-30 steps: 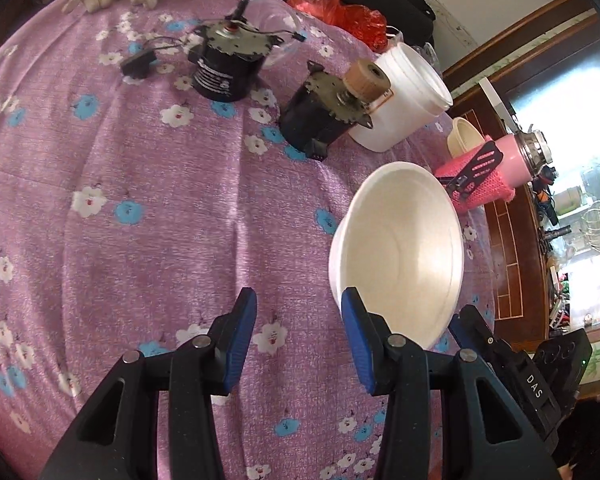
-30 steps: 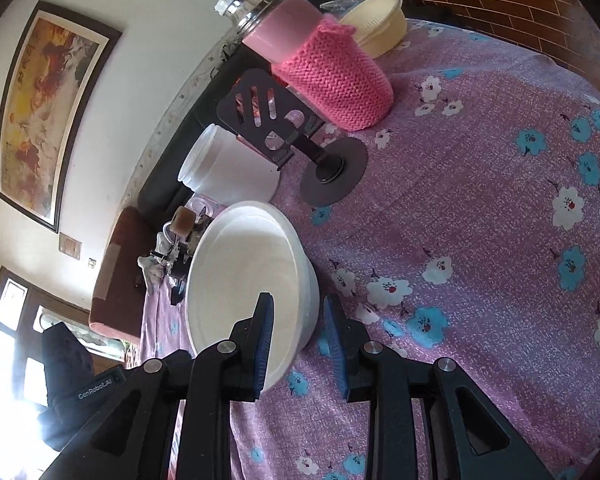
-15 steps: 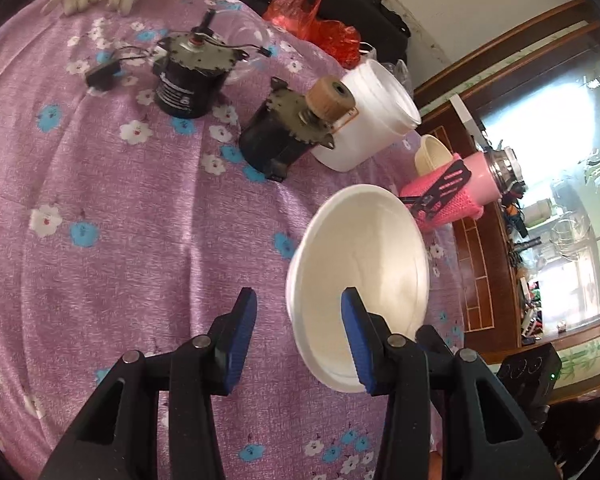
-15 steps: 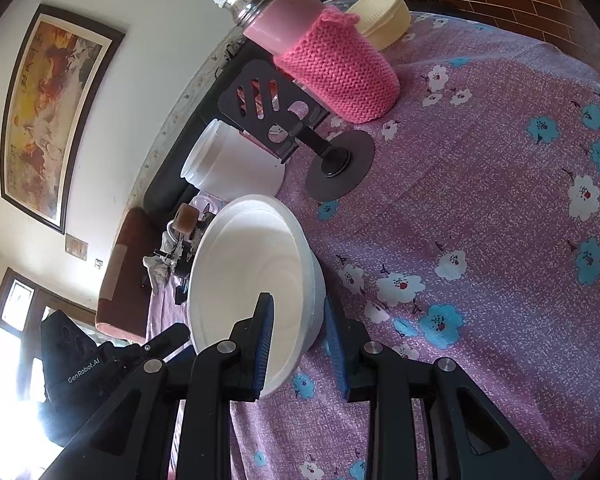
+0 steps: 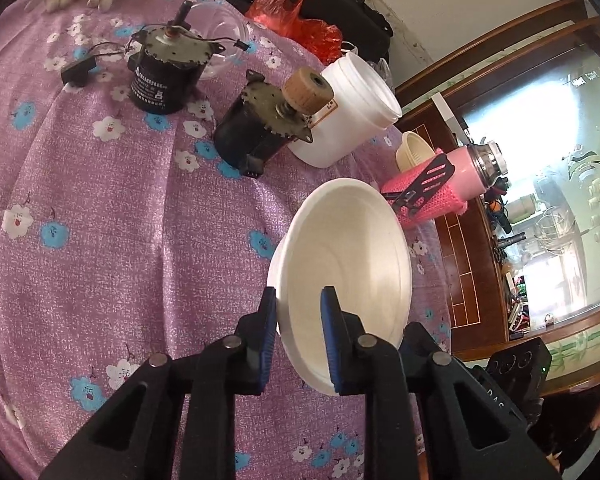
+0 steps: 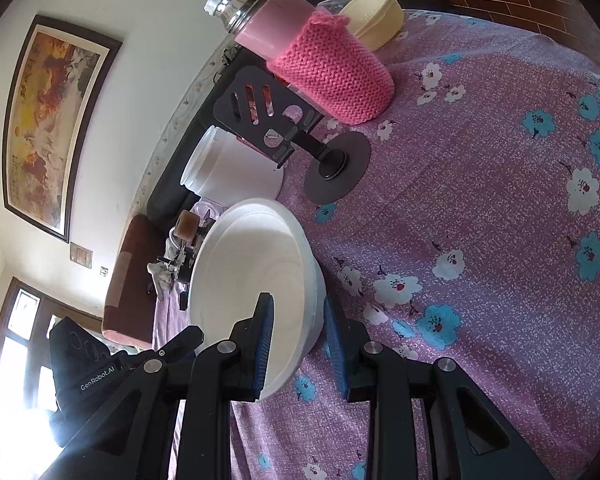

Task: Organize plates and bowls
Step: 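Grasp the last white bowl's rim with the left gripper while the right gripper grasps it too, then carry the white bowl with both grippers and set it on the cream bowl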

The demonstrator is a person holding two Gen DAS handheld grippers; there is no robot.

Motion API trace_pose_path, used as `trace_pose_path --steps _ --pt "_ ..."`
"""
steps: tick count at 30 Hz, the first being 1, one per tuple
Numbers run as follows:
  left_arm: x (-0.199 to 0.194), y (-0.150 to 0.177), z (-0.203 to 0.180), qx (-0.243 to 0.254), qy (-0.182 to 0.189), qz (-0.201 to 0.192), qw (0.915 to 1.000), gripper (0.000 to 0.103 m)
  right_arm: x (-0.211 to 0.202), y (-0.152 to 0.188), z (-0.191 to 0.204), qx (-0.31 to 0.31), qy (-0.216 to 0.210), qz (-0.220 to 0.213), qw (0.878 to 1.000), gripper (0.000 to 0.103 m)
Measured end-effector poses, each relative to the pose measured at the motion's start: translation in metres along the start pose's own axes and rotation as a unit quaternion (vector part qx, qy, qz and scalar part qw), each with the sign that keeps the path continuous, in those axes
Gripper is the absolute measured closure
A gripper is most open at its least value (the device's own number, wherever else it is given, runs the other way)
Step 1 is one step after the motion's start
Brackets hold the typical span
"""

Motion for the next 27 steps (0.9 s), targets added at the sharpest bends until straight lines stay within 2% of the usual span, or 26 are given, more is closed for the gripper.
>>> trace_pose_path --steps 4,7,9,12,27 --pt "0.0016 0.0015 0.0004 0.004 -0.002 0.004 1.0 0.089 0.0018 0.0002 -0.0001 0.0 0.001 -0.001 1.0 0.075" --pt "0.0026 0.0017 -0.0002 0.005 -0.005 0.004 1.0 0.089 0.0031 0.0004 -0.0004 -0.001 0.004 -0.005 1.0 0.077" --pt "0.0029 0.0017 -0.0005 0.007 -0.011 0.003 0.9999 0.095 0.004 0.0004 -0.0011 -0.002 0.007 -0.007 1.0 0.089" --pt "0.0019 0.0016 0.0012 0.007 -0.014 0.002 0.9999 0.097 0.0041 -0.0004 -0.0032 0.0 0.011 -0.009 1.0 0.094" --pt "-0.0041 0.0061 -0.0054 0.022 -0.025 0.003 0.9995 0.097 -0.0006 0.001 -0.0018 -0.004 0.026 -0.014 1.0 0.095"
Point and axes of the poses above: each gripper's, at about its wrist camera, not at the fingertips, and x roughly the way its jaws point, z to its left, y to its underside, the point moved 2 cm from there along x, roughly the way its jaws point, and after that the axes turned 10 degrees about x, right-handed, at the moved point
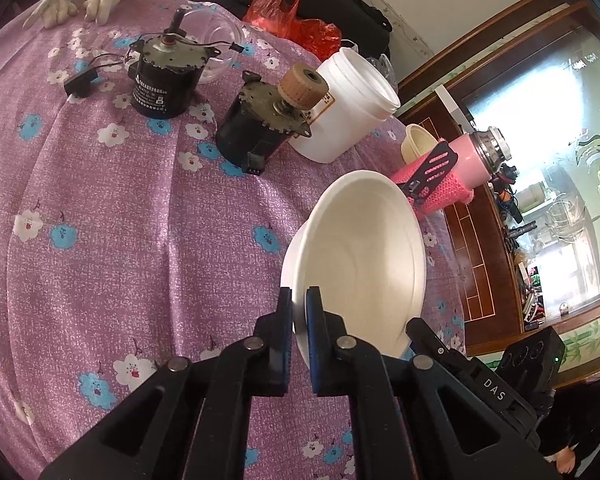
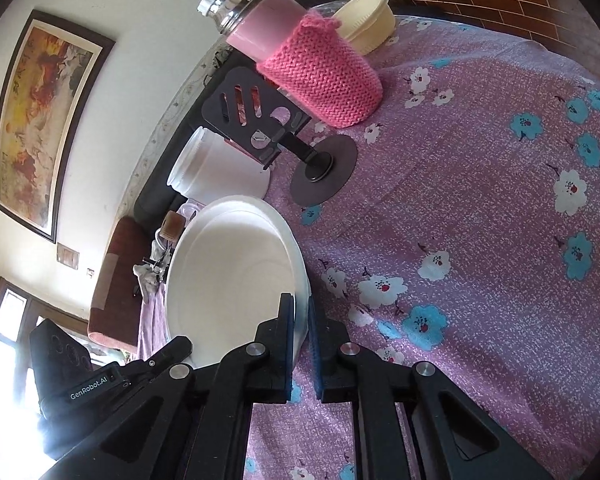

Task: Organize plates and bowls
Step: 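Carry the white bowl with both grippers and set it on the cream bowl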

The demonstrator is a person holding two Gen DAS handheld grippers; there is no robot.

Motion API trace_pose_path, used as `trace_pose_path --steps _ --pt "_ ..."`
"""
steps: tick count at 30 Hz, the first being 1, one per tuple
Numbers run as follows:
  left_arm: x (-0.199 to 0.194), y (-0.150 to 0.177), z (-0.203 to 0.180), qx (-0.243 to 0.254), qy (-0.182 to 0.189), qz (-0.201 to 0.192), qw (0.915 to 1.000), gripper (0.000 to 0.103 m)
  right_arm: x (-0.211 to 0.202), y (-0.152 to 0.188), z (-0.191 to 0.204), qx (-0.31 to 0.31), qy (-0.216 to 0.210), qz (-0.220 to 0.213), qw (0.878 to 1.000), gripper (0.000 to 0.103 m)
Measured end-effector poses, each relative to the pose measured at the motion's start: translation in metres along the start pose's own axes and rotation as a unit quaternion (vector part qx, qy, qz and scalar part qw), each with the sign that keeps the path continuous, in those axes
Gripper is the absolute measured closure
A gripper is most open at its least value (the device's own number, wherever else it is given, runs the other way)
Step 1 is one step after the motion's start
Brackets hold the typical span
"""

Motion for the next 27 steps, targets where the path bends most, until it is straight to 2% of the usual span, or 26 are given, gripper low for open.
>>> trace_pose_path --steps 15,20,27 --pt "-0.036 0.013 -0.004 -0.004 -0.011 -0.008 0.9999 0.097 -0.027 0.014 0.018 -0.007 -0.01 0.011 1.0 0.096" --pt "-0.078 0.028 0.006 -0.015 -0.025 -0.026 0.9992 0.097 -0.038 0.035 0.036 -0.018 -0.035 0.025 0.999 0.096" --pt "-0.159 0.068 0.03 -0.026 -0.059 -0.06 0.9961 0.096 -0.058 0.097 0.074 -0.046 -0.082 0.054 0.994 0.095"
Point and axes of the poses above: each gripper's, at about its wrist camera, not at the fingertips, and x roughly the way its jaws point, z to its left, y to its underside, the point moved 2 cm from there along x, roughly the way its jaws point, and after that the axes turned 10 degrees about x, right-handed, at the moved point
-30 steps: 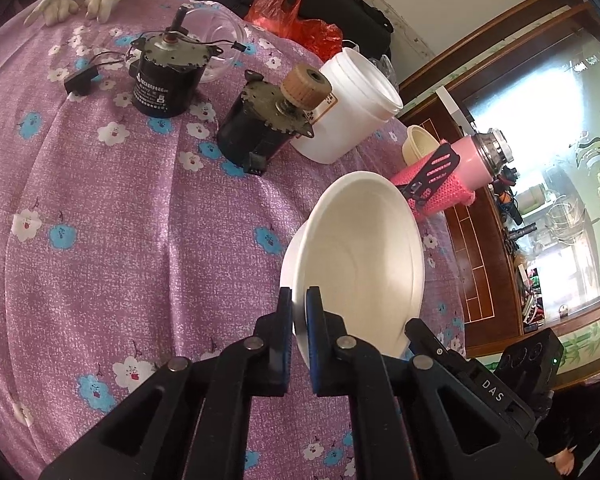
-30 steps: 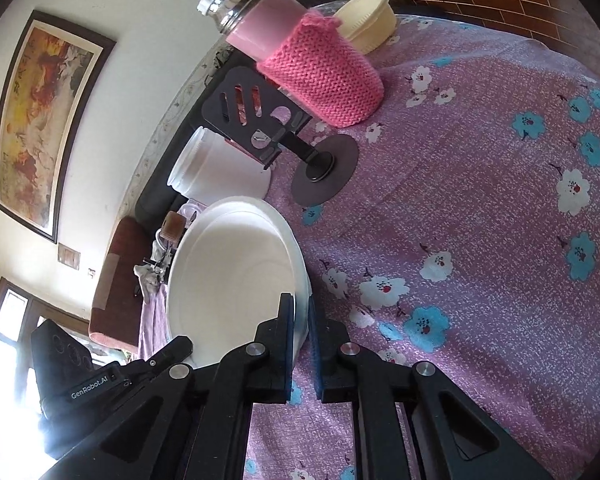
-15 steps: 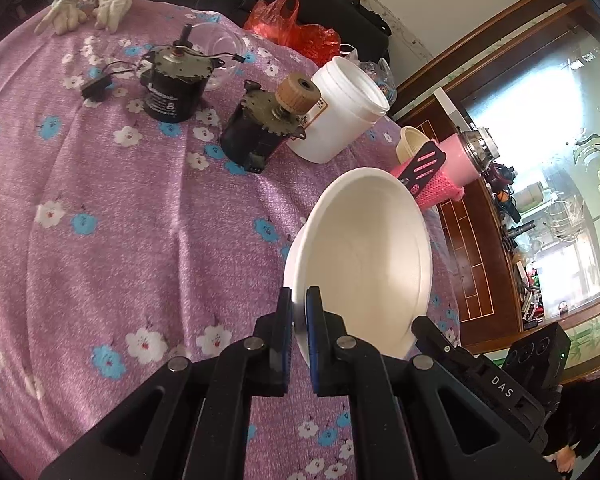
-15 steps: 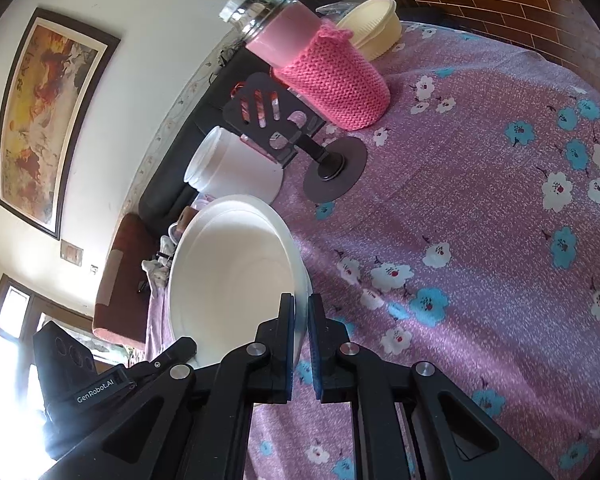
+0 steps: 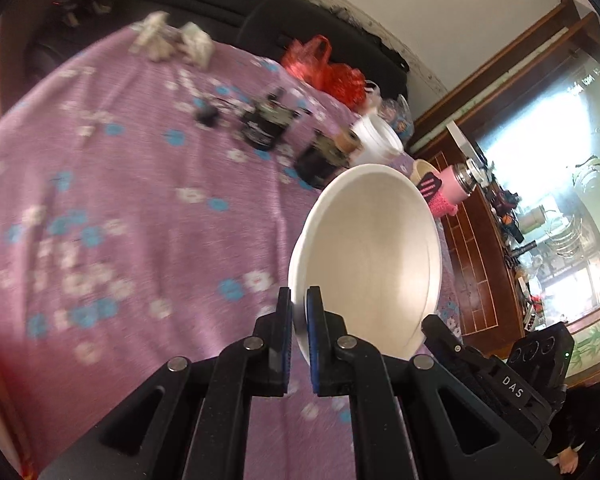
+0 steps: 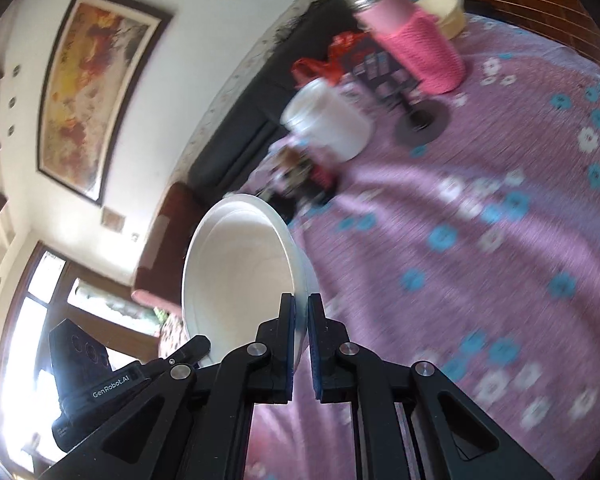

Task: Organize plates and bowls
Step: 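Carry the white bowl with both grippers and set it on the cream bowl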

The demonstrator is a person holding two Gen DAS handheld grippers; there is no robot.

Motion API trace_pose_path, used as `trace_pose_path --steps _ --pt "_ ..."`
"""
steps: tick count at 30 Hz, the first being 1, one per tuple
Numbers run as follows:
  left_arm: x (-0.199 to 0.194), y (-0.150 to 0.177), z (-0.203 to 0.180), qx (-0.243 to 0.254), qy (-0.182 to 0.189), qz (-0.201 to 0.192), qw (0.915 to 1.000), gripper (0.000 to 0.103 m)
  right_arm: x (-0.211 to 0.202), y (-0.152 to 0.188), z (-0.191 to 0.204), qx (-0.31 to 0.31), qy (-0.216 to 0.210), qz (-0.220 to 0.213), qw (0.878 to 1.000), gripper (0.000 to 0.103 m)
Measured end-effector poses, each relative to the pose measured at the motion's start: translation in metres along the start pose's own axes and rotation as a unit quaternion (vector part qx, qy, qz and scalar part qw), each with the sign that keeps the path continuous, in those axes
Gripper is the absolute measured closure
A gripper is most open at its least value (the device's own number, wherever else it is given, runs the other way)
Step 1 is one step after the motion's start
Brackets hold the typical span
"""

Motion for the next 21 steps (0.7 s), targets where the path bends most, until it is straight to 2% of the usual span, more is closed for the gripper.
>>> trace_pose_path --steps 11,16,21 --pt "-0.131 0.06 0.072 -0.025 -0.055 -0.051 0.9969 0.095 0.013 0.105 0.077 -0.058 -0.054 0.065 0.995 0.095" --pt "-0.191 0.089 0.115 -0.039 -0.102 -0.069 0.9916 0.093 0.036 0.159 0.112 -0.087 -0.077 0.112 0.987 0.095" --pt "-0.231 0.112 0.148 -0.05 -0.145 -0.071 0.9857 0.093 0.065 0.214 0.143 -0.115 -0.088 0.165 0.976 0.095"
Point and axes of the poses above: each gripper's, at about its wrist camera, not at the fingertips, and x roughly the way its jaws point, z to its left, y to its underside, the point moved 2 cm from there along x, roughly the way its jaws point, and after that the axes turned 10 degrees about x, right-handed, at the moved point
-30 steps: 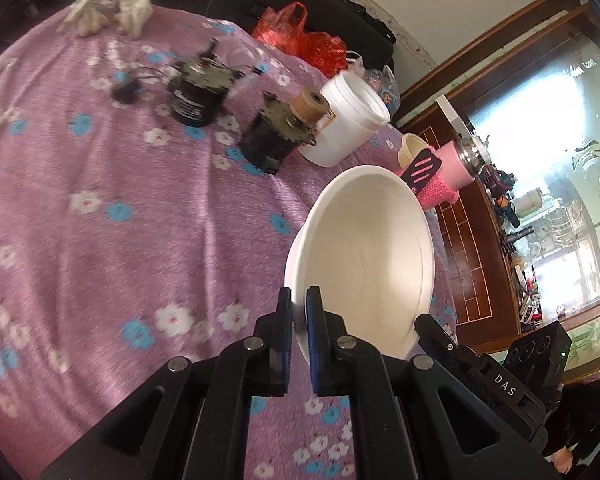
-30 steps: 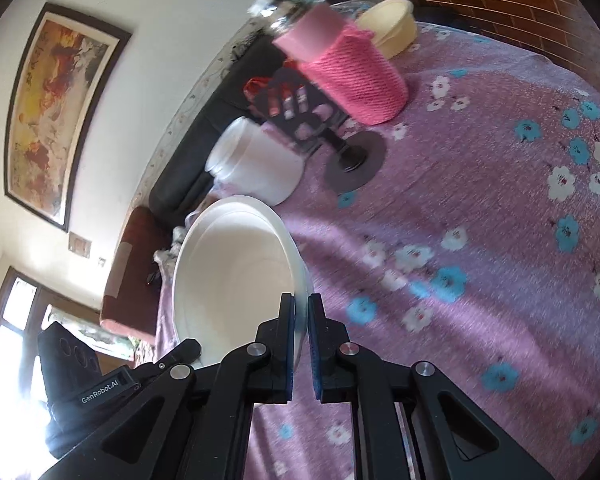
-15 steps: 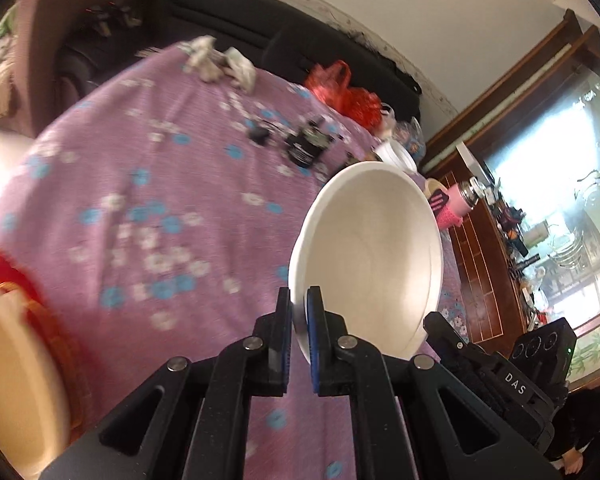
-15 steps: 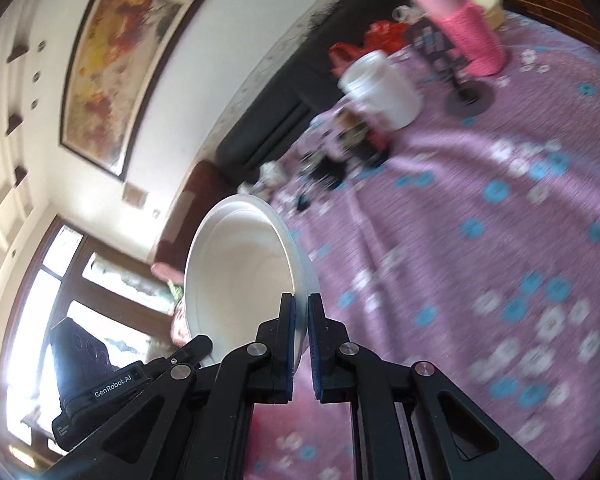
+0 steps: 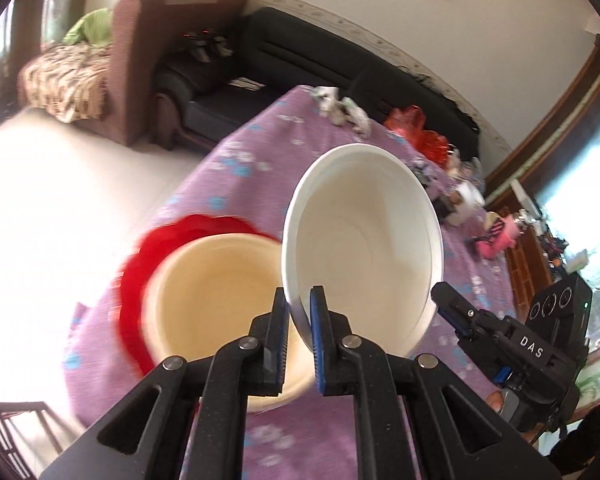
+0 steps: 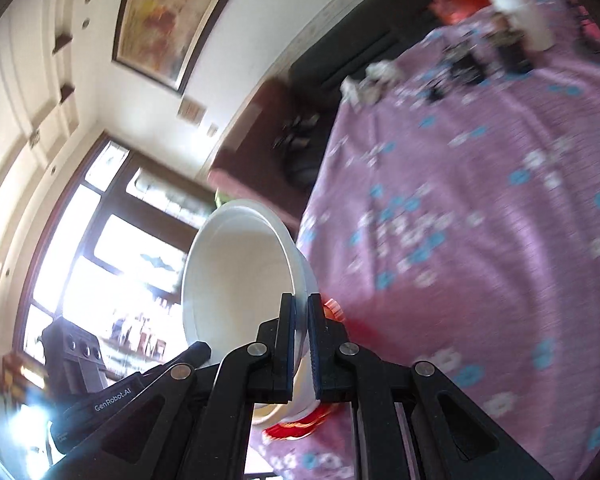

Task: Organize plates and bowls
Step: 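Carry the white bowl with both grippers and set it on the cream bowl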

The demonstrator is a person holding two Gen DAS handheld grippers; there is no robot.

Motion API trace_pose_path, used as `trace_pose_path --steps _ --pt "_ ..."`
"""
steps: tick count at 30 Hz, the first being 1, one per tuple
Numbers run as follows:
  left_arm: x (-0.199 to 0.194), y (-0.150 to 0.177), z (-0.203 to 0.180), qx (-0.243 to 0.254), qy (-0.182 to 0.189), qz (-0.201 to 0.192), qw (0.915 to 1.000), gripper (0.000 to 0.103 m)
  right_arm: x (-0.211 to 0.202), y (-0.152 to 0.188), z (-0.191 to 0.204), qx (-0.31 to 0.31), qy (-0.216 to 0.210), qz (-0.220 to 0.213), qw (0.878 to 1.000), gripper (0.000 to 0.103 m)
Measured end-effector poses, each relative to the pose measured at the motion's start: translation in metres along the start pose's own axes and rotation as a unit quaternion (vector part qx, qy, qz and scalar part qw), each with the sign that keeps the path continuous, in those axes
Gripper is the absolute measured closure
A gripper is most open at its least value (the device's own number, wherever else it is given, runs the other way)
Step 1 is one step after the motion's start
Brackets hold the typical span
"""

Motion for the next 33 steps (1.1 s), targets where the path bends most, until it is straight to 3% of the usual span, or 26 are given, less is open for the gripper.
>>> trace_pose_path --steps 5,11,24,27,33 --pt "-0.009 0.012 0.032 0.002 -0.02 0.018 0.9996 0.092 0.032 0.022 0.018 -0.019 0.005 0.032 0.999 0.095" --pt "-0.006 0.029 0.058 -0.008 -0.018 0.046 0.9988 0.091 0.053 0.036 0.023 -0.033 0.024 0.05 0.998 0.095" --pt "-0.002 0.038 0.067 -0.003 -0.005 0.079 0.9968 0.089 0.066 0.048 0.021 -0.055 0.059 0.057 0.995 0.095" --pt "-0.004 0.037 0.068 0.0 -0.01 0.08 0.9967 0.085 0.061 0.046 0.02 -0.056 0.066 0.046 0.995 0.094" --pt "-0.014 0.036 0.073 -0.002 -0.015 0.069 0.9975 0.084 0.067 0.049 0.021 -0.065 0.071 0.066 0.993 0.092"
Point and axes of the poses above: each gripper's, at about its wrist camera, not at the fingertips, and x roughly the way its jaws point, z to its left, y to its underside, the point moved 2 cm from there along x, roughly the way its jaws point, and after that the axes turned 10 degrees about x, right-handed, at the moved point
